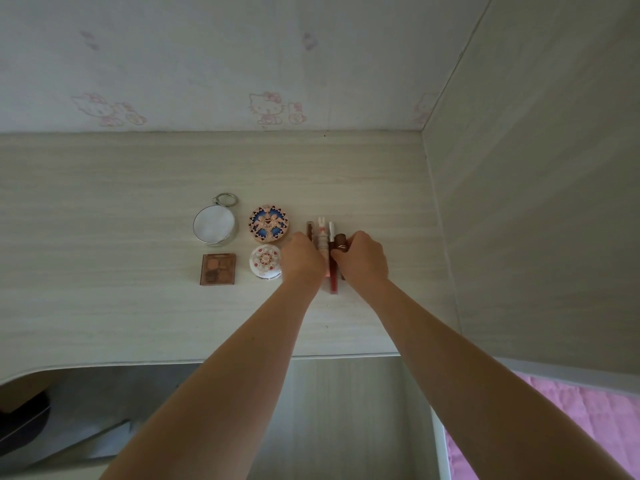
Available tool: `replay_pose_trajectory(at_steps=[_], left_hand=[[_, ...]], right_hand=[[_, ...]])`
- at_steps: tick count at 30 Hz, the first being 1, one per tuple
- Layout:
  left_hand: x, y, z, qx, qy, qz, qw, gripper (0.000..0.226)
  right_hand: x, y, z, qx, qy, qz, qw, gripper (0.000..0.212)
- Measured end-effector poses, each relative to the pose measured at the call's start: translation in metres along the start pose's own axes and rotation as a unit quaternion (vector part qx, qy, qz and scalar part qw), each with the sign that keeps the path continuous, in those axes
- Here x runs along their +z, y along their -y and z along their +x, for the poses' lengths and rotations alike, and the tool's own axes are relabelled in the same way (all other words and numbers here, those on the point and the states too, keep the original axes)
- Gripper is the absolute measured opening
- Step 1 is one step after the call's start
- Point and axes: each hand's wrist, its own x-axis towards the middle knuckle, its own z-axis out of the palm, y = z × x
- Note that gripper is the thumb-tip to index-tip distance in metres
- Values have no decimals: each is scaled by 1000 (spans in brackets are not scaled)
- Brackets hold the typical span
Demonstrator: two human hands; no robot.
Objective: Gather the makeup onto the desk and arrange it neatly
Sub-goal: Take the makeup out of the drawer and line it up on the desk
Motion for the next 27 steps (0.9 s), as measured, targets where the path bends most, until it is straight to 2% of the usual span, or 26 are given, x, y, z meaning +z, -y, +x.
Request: replay_pose_trajectory(at_steps=[5,11,16,19,22,27], left_hand=[[-5,-1,-3,10,15,10,1000,30],[-6,0,-11,32,14,25,999,21],[-11,6,-26,60,13,-6,998,21],[-17,12,-37,77,23,7,997,21],[-25,24,-53,127,25,4,992,23],[-37,54,-83,187,16,32,982,26]], right_hand=[[-3,-1,0,-8,-4,-23,1000,22],[-6,-6,-1,-20,-12,-20,1000,16],[-10,-12,-7,-49,3,7,999,8],[-14,-18,-18,-73,25,22,997,21],[-19,-24,-36,-81,31,25,996,33],[-21,-36,-77,-137,29,-80,987,34]])
